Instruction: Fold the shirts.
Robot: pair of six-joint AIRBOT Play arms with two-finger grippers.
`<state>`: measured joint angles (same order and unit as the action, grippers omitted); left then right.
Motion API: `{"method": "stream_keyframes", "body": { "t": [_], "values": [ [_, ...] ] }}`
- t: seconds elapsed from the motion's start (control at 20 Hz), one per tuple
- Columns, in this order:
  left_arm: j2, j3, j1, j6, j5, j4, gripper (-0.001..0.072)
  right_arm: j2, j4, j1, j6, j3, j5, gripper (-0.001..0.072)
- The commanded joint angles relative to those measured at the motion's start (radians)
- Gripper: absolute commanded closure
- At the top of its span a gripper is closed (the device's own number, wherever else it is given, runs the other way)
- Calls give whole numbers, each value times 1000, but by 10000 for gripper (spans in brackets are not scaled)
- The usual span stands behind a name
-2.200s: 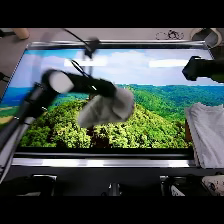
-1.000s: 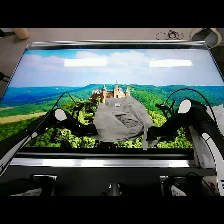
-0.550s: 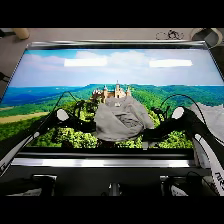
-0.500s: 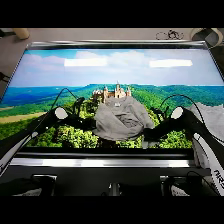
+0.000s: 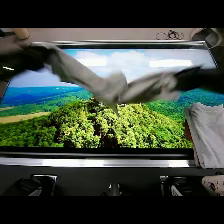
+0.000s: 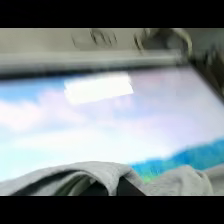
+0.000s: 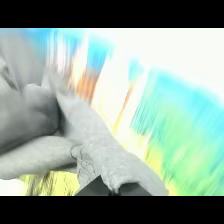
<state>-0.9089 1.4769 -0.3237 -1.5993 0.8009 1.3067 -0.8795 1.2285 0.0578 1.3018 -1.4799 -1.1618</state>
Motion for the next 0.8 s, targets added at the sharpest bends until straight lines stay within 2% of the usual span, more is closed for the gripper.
{"method": "stream_keyframes", "body": {
  "t": [0.0,0.1,0.25,0.45,0.6,0.75],
  "values": [
    [185,175,75,-178,-6,244,682,200,51,0,68,-219,192,686],
    [229,175,94,-182,47,278,681,240,70,0,121,-219,134,686],
    [215,145,110,-182,193,349,681,210,167,0,159,-217,-14,686],
    [176,-63,115,-183,181,354,681,41,169,0,164,-217,-90,686],
    [90,-242,115,-230,99,354,681,-187,159,0,142,-217,111,685],
    [-68,-366,114,-285,58,353,681,-459,38,0,155,-217,302,685]
  ]
}}
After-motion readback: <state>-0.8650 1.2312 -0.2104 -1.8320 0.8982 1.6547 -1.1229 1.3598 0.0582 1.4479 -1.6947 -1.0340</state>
